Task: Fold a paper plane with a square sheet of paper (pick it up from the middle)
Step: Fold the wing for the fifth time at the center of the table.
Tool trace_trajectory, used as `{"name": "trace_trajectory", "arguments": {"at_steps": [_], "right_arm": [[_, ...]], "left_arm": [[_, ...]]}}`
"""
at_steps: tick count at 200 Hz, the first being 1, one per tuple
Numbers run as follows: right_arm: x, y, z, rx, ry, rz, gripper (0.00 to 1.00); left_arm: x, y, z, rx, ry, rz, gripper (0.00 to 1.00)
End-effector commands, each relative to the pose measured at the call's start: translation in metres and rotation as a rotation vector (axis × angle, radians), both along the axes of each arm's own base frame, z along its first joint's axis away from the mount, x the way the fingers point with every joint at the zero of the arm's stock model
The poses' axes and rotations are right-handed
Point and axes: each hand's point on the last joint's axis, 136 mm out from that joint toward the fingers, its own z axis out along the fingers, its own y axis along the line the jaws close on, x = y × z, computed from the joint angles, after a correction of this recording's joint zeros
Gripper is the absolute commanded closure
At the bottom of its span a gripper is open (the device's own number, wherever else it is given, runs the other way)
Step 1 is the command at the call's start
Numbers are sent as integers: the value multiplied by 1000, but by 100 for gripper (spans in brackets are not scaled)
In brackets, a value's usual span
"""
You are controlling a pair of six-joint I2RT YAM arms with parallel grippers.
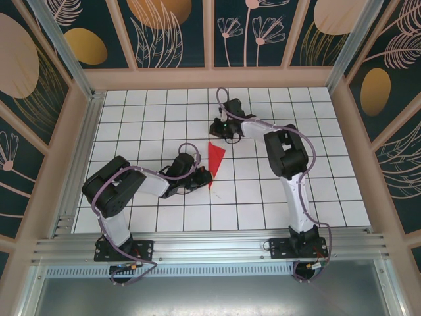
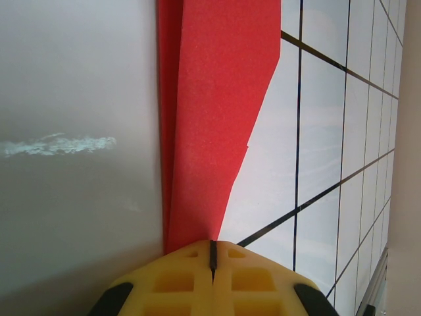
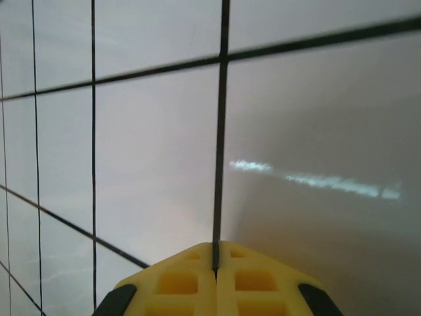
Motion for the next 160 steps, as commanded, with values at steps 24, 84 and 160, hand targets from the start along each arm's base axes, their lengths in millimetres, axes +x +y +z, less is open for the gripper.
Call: {"name": "trace_trajectory", "arguments": {"at_steps": [24, 84, 160], "right_arm": [[-30, -4, 69, 56, -106, 48, 100], [-125, -7, 45, 58, 55, 90, 100], [-166, 19, 7, 68, 211, 153, 100]], "left_arm": [[-58, 55, -84, 301, 262, -2, 100], [-59, 56, -85, 305, 253, -3, 100], [-59, 55, -85, 296, 254, -3, 100]]}}
